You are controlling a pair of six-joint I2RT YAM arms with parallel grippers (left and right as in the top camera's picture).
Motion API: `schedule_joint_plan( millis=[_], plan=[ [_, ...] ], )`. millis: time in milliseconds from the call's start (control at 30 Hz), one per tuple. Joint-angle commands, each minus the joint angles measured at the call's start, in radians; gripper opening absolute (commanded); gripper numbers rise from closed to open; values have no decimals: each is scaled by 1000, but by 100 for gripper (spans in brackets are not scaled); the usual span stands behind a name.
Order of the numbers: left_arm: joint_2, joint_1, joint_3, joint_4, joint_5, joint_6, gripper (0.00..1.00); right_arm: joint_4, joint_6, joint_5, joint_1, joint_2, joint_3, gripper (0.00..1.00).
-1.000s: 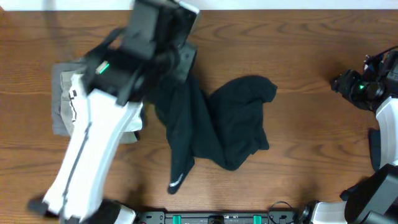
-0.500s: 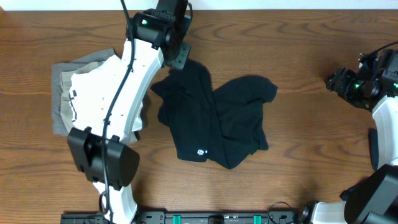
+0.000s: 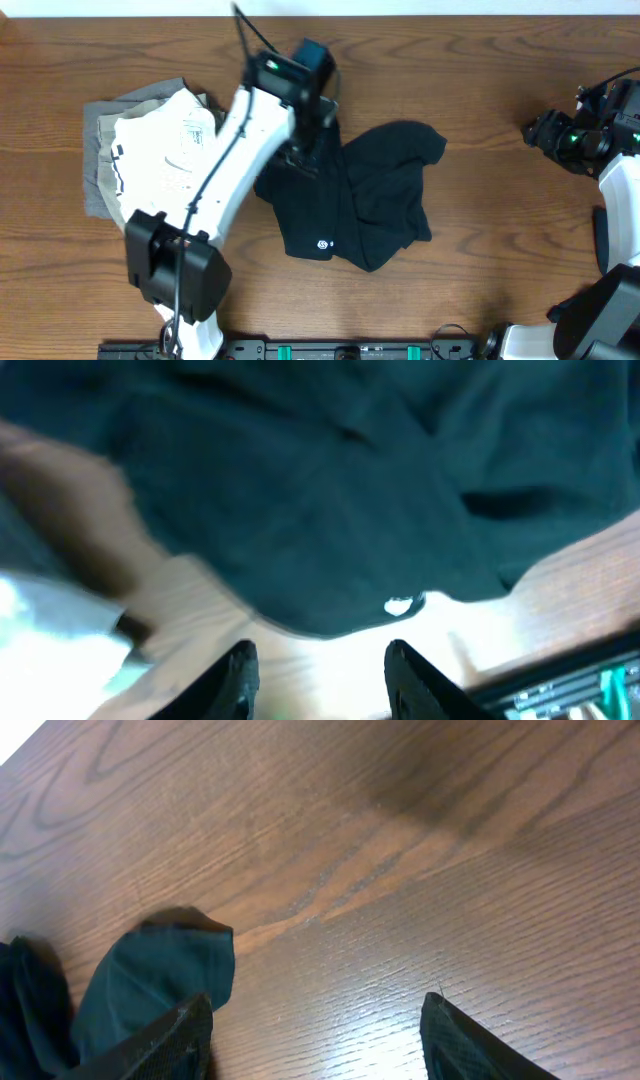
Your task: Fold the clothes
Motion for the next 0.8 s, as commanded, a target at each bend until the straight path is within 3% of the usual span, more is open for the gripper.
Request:
schedule_joint_plan(
  millis=[0, 167, 433, 500, 633, 767],
  plan=[
    [-5, -81, -116, 69, 3, 24, 45, -4, -3, -4, 8, -7, 6, 65],
    [-5, -161, -325, 262, -114, 14, 48, -5, -3, -3, 8, -7, 6, 65],
    [-5, -150, -454, 429, -121, 8, 48, -5, -3, -4, 9, -7, 6, 66],
    [-4, -150, -456, 443, -121, 8, 39, -5, -2, -4, 9, -7, 6, 66],
    [-4, -150, -449, 457, -122, 8, 6, -12, -2, -5, 9, -7, 6, 66],
    [-16, -145, -345, 366, -172, -35, 6, -19, -3, -4, 9, -7, 6, 66]
  ],
)
